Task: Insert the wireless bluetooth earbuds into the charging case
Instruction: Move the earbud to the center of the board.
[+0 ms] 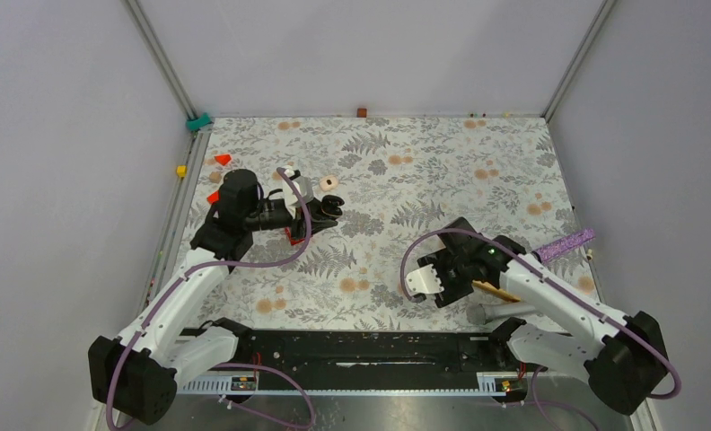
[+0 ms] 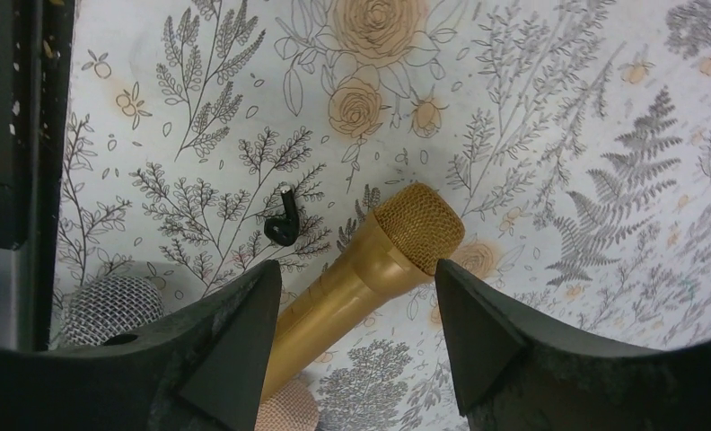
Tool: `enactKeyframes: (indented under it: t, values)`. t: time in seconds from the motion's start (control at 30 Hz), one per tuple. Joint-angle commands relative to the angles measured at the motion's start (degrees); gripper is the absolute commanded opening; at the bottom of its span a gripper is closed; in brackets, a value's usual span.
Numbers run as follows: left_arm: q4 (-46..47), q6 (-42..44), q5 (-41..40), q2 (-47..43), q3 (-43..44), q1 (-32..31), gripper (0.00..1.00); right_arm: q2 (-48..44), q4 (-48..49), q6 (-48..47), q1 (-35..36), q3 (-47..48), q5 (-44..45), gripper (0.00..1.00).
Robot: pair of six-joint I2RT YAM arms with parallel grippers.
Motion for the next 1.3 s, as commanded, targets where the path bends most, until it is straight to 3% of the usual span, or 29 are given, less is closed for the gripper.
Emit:
enactKeyframes:
  t: [0.0, 0.23, 0.53, 0.83, 1.1, 1.27]
  values:
    - [2.59, 0.19, 2.1, -0.02, -0.1, 0.36, 0.0, 4.87, -2.35, -7.96, 0.51, 2.73, 1.0, 0.71]
    - [2.6, 0.19, 2.69, -0.21, -0.2, 0.39, 0.0, 11.18, -2.67, -7.91, 1.02, 2.73, 4.14, 0.65]
    - [2.57, 0.26, 2.66, -0.39, -0.32, 0.4, 0.0, 9.18, -0.62, -9.07, 1.93, -0.34, 3.26, 0.62]
    - [2.49, -0.11, 2.79, -0.21, -0.13, 0.42, 0.0, 5.04, -4.46, -10.96, 2.31, -1.06, 0.87, 0.56]
    - [2.67, -0.27, 2.91, -0.47, -0.22, 0.4, 0.0, 11.75, -3.89, -9.85, 2.31, -1.66, 4.91, 0.49]
    - [2.63, -0.3, 3.08, -0.38, -0.22, 0.45, 0.0, 13.02, -1.9, -8.87, 2.45, -2.57, 4.38, 0.5]
